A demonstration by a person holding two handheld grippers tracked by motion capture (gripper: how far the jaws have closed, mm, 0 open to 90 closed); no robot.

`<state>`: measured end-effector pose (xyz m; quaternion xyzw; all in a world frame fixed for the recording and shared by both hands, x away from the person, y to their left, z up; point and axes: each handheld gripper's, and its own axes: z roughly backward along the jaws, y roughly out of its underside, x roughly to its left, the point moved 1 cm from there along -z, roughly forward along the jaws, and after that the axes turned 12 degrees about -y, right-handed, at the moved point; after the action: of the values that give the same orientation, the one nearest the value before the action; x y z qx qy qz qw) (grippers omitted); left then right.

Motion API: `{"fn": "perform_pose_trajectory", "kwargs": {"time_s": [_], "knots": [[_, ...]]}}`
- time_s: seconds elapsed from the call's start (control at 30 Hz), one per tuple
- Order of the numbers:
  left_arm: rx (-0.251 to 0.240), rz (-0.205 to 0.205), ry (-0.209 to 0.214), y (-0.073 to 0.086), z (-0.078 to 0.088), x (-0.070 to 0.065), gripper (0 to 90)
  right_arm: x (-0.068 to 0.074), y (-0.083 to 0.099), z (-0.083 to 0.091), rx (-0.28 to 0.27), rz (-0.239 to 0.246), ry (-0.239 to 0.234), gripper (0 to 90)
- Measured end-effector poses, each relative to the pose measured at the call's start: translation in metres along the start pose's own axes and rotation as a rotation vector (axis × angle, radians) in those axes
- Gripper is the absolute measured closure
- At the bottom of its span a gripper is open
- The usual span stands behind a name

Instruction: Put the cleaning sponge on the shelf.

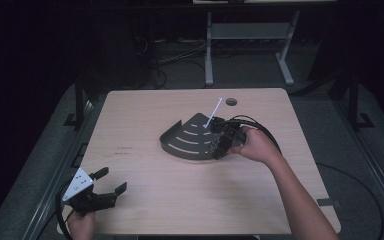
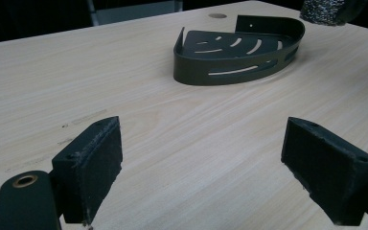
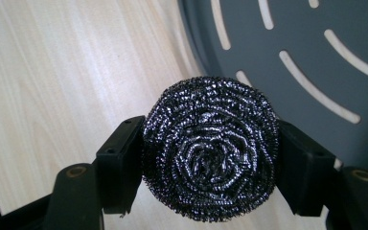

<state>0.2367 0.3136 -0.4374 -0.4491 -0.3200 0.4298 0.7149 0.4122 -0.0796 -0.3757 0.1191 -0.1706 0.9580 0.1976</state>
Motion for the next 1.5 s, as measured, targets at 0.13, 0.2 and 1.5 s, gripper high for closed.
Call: {"fn": "perform_pose_trajectory", "kwargs": {"time_s": [0.13, 0.2, 1.5], "knots": [[-0.003, 0.000, 0.001, 0.000, 0.000, 0.000, 13.5, -0.003, -0.008, -0.003, -0.005, 0.003, -0.008, 32.5], [-0.002, 0.001, 0.000, 0.000, 0.001, 0.000, 13.5, -0.006, -0.011, -0.005, -0.007, -0.001, -0.014, 32.5], [-0.011, 0.009, 0.001, 0.000, 0.002, 0.002, 13.5, -0.057, -0.046, -0.033, -0.006, -0.114, -0.001, 32.4]]}}
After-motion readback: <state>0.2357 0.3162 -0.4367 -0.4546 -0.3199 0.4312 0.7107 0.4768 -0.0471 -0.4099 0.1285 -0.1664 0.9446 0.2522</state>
